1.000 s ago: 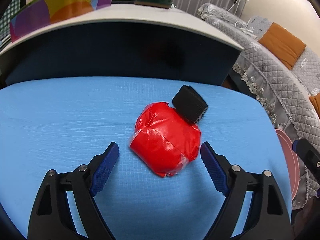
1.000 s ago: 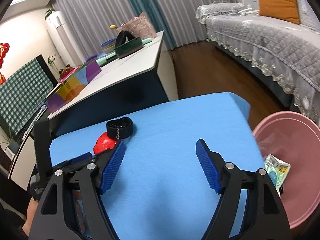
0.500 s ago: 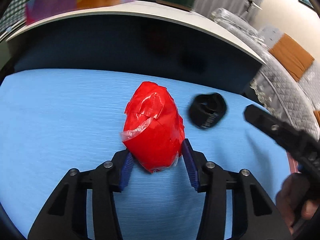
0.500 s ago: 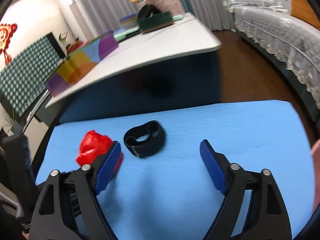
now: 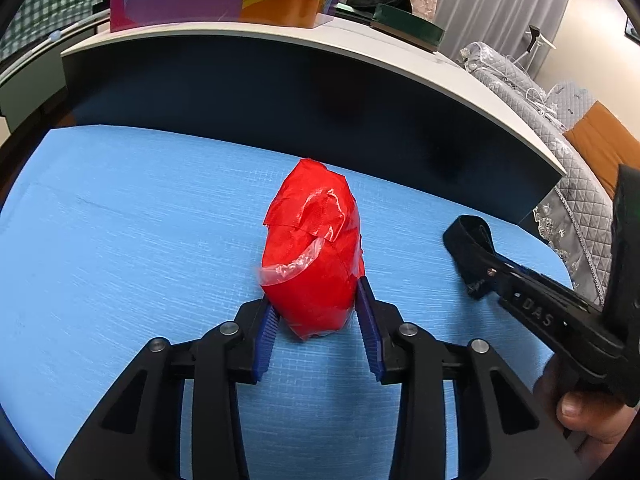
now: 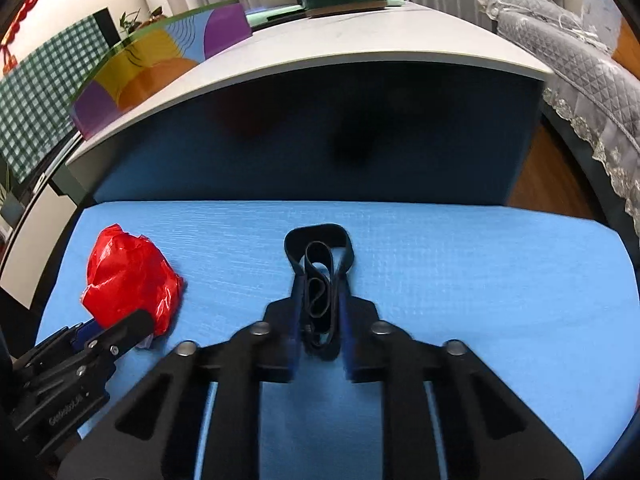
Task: Collect trash
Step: 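Grasp the red plastic bag with the left tool while the right tool grasps the black band, then carry the red bag and black band over the pink bucket with both tools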
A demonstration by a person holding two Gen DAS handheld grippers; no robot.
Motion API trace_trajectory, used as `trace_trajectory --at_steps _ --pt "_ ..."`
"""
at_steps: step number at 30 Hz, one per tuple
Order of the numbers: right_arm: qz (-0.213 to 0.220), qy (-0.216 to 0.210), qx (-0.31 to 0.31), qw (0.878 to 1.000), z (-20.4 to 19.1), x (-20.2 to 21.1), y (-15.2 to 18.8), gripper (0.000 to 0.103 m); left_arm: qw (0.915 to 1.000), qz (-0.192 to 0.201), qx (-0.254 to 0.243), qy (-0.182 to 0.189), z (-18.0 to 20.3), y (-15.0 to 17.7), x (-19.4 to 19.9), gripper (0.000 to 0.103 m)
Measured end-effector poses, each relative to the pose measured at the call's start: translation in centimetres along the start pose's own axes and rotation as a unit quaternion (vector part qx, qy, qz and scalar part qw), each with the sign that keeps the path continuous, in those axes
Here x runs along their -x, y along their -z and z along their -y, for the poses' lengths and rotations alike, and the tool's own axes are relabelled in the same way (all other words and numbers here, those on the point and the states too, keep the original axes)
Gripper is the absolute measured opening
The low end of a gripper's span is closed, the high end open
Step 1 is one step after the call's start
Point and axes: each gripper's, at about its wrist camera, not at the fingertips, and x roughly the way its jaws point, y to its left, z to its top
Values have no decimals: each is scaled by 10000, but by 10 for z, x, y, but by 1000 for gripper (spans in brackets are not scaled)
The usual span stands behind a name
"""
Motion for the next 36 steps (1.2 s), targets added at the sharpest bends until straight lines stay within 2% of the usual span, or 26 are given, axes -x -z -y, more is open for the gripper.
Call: trace_trajectory --at_steps 8,17,27,36 --pt "417 57 -156 9990 12 55 21 12 9999 54 -136 86 10 2 9 31" --pt "887 222 -496 9946 43 142 46 12 9973 258 -661 179 39 18 41 31" --pt "1345 577 -523 9878 78 233 70 12 9881 619 -1338 442 84 40 89 31" --pt "1591 800 -495 9828 97 281 92 12 9837 843 -1419 717 103 54 120 31"
